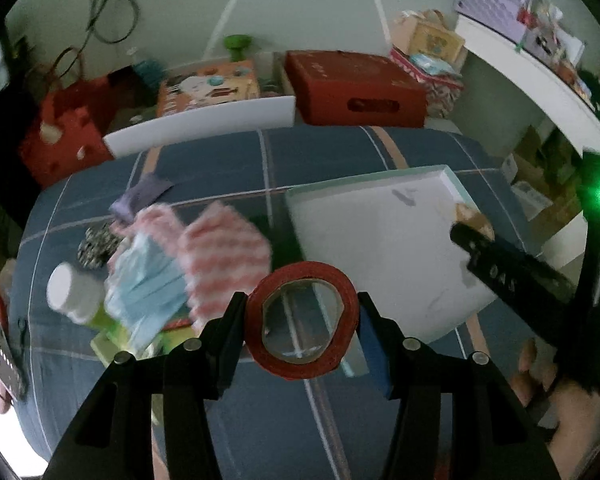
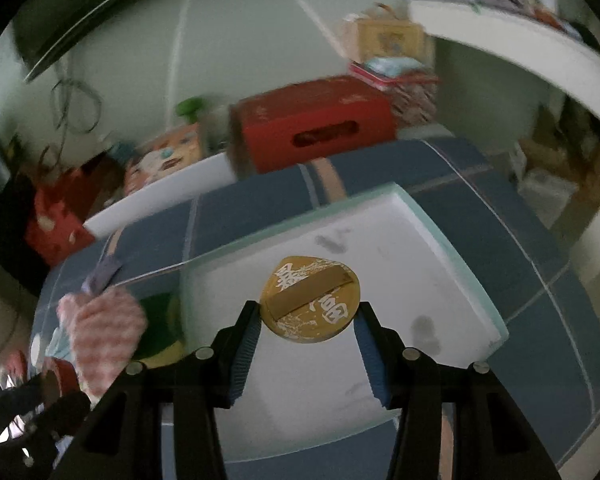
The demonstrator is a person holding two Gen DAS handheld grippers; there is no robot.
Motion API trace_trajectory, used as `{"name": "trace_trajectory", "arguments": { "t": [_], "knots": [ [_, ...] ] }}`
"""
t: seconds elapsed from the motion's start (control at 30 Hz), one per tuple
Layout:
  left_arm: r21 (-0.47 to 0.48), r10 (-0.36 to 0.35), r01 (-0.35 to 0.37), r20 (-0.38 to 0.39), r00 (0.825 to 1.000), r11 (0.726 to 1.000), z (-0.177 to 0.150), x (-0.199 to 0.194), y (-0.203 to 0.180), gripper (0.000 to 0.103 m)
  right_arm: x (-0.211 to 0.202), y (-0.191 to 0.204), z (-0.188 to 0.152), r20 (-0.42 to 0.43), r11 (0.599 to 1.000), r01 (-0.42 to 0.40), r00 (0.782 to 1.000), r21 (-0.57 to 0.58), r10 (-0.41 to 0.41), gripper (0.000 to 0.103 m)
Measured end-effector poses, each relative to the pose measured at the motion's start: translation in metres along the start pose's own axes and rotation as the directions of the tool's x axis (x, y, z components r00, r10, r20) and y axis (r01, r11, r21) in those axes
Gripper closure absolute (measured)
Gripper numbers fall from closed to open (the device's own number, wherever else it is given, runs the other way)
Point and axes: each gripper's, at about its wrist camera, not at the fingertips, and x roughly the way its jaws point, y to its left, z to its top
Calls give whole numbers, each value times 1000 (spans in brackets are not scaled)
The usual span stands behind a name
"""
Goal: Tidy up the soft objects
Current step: 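Carry tape roll and coaster into the white tray and open both grippers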
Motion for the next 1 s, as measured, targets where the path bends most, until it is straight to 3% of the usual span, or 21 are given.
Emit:
{"name": "trace_trajectory", "arguments": {
  "t": [0.2,0.57,0.6,0.63,0.7,0.83,0.9,1.0],
  "knots": [
    [63,-2,4,-43,999,998,15,40,-40,48,19,-56,-3,-47,989,82,996,121,-76,51],
    [83,10,-5,-61,998,997,36,98,-86,48,27,-84,-3,-2,981,55,998,184,-56,50],
    [79,5,0,-62,998,997,37,100,-86,40,30,-85,-1,-2,981,68,998,181,-69,44],
    [68,2,3,-66,998,998,38,102,-85,27,30,-86,0,-5,980,84,996,179,-84,39],
    [37,-7,10,-66,998,999,37,104,-81,12,27,-87,2,-1,979,95,995,182,-97,28],
    [-27,-35,33,-77,996,999,33,106,-70,12,21,-85,4,-4,982,82,997,168,-83,20],
    [-51,-52,49,-55,997,997,30,101,-64,10,17,-81,5,2,984,101,995,147,-102,12],
    [-78,-76,74,-21,997,994,26,88,-57,5,11,-78,6,13,986,99,995,137,-102,8]
  ]
}}
